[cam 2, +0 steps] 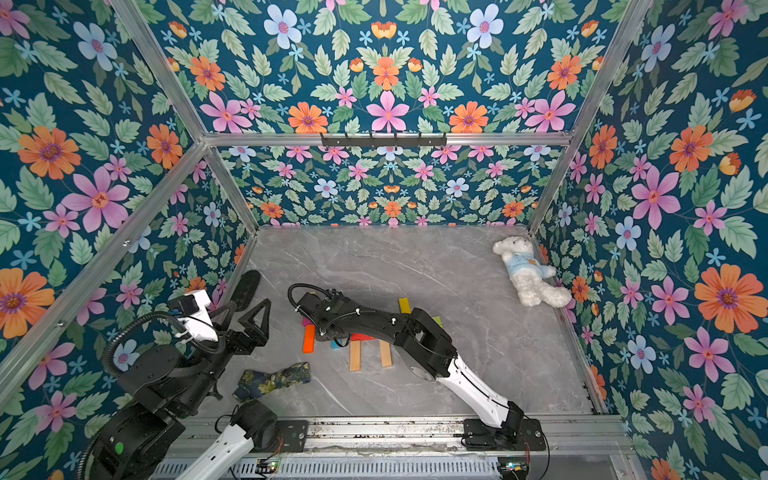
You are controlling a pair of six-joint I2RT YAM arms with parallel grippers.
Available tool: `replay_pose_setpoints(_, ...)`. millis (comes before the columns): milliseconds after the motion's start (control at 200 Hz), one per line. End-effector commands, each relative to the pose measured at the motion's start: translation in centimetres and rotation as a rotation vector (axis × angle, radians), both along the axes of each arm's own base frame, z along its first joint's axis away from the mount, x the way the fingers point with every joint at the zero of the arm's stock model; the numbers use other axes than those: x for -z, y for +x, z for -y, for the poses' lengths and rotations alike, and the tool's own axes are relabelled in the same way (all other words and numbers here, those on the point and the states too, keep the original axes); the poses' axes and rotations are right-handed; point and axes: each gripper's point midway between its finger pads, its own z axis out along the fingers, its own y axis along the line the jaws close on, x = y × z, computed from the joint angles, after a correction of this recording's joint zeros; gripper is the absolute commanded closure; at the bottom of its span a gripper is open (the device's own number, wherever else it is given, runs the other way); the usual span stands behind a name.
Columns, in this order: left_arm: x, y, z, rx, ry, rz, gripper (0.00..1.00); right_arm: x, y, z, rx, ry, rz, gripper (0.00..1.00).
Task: Assemble the letter h with building blocks
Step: Assemble the building block at the center of the board, then adjust the building block at the center of the board.
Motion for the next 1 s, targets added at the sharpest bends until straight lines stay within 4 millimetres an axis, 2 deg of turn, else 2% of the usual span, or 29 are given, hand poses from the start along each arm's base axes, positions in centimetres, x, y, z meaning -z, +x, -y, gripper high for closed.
replay_pose_setpoints(0, -0.6, -0.1, -0.1, -0.001, 0.001, 0.015, 0.01, -0.2, 0.0, 1.1, 0.001, -0.044, 0.004, 0.5)
replay_pose_setpoints(95, -0.7, -0.2, -0.2, -0.003, -0.001, 0.018, 0.01, -1.7, 0.4, 1.0, -0.007, -0.036, 0.034, 0.48)
replay_pose_setpoints(235, -0.9, -0.3, -0.3, -0.004, -0.001, 0.021, 0.01, -4.8, 0.8, 1.3, -0.028, -0.019, 0.112, 0.5)
replay_pose_setpoints(310, -0.7, -0.3, -0.4, -0.007, 0.001, 0.019, 0.01, -6.0, 0.1, 0.3, -0.09, 0.031, 0.139, 0.63)
replay_pose_setpoints(375, -0.6, -0.3, -0.4, -0.008, 0.002, 0.017, 0.01, -6.4, -0.9, -1.2, -0.159, 0.079, 0.139, 0.8)
replay_pose_setpoints(440, -0.6, -0.3, -0.4, -0.011, 0.001, 0.018, 0.01, -5.9, -1.6, -2.2, -0.205, 0.09, 0.119, 0.94)
replay_pose_setpoints(490, -0.7, -0.3, -0.4, -0.011, 0.0, 0.018, 0.01, -5.1, -2.3, -3.1, -0.243, 0.096, 0.09, 1.0)
replay_pose_setpoints(625, -0.7, -0.3, -0.4, -0.011, -0.001, 0.017, 0.01, -3.4, -2.7, -4.3, -0.269, 0.098, 0.055, 1.0)
replay_pose_setpoints(695, -0.8, -0.3, -0.4, -0.011, -0.001, 0.016, 0.01, -2.8, -2.7, -4.6, -0.273, 0.096, 0.053, 0.97)
replay_pose_setpoints(995, -0.8, -0.3, -0.4, -0.011, -0.004, 0.015, 0.01, -1.2, -1.9, -4.0, -0.247, 0.052, 0.034, 0.93)
